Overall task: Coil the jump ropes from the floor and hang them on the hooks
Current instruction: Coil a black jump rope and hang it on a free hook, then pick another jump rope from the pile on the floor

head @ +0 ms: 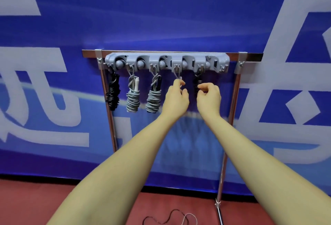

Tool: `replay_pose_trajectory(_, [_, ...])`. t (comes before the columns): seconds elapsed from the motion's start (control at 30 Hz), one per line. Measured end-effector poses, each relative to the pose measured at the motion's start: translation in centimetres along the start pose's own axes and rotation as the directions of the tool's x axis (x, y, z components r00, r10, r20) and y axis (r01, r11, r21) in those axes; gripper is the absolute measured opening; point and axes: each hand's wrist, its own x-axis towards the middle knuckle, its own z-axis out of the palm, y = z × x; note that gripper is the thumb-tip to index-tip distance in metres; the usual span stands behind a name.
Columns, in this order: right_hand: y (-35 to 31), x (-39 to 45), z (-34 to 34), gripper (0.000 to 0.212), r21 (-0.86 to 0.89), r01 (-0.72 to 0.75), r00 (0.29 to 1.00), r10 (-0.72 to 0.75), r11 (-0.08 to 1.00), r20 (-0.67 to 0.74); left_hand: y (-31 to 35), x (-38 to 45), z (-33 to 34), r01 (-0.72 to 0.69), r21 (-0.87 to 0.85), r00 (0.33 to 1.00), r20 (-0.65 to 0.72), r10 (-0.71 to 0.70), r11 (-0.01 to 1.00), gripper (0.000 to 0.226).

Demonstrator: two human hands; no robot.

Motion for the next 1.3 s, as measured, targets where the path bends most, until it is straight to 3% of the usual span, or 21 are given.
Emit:
replay_pose_trajectory(0.2, [2.6, -6.5, 2.2, 0.027, -0.031, -0.043, 0.984, 0.048, 0.999, 0.173, -5.3, -6.2, -3.7, 0.149, 0.117, 0.986, 0.054, -0.156, 0.982, 0.014])
replay_pose_trajectory(0.43, [9.0, -14.7, 9.3, 0.023, -0.107, -0.155, 0.901, 0.185, 0.982, 0.393, -16.1, -12.8, -6.4, 0.37, 0.161, 0.916, 0.098, -0.388, 0.915, 0.014])
replay_pose_trajectory(0.6, [16.6, -20.3, 15.9, 0.022, -0.241, -0.164, 0.796, 0.272, 0.957, 0.541, -26.9, -16.8, -6.6, 0.533, 0.212, 0.822, 0.103, -0.561, 0.819, 0.017])
replay_pose_trajectory(0.87, [32.5, -28.8, 24.6, 0.017, -0.42, -0.138, 0.605, 0.412, 0.897, 0.681, -45.5, -23.8, -2.2, 0.668, 0.304, 0.672, 0.147, -0.726, 0.679, 0.016])
replay_pose_trajectory(0.97, [38.5, -31.8, 27.5, 0.016, -0.471, -0.076, 0.5, 0.443, 0.879, 0.745, -51.6, -26.5, -0.4, 0.662, 0.367, 0.63, 0.201, -0.75, 0.654, 0.016])
replay_pose_trajectory(1.07, [43.6, -35.0, 30.0, 0.015, -0.498, 0.039, 0.335, 0.458, 0.866, 0.823, -56.9, -29.3, 1.2, 0.602, 0.466, 0.615, 0.246, -0.749, 0.648, 0.028])
replay_pose_trajectory(1.2, [48.3, -39.2, 32.2, 0.038, -0.517, 0.335, 0.117, 0.51, 0.788, 0.852, -62.1, -32.6, 3.0, 0.473, 0.608, 0.569, 0.342, -0.748, 0.638, 0.038])
replay_pose_trajectory(1.3, [49.9, -41.4, 33.1, 0.036, -0.492, 0.463, 0.111, 0.502, 0.737, 0.858, -64.1, -34.0, 3.8, 0.44, 0.625, 0.557, 0.373, -0.742, 0.645, 0.041])
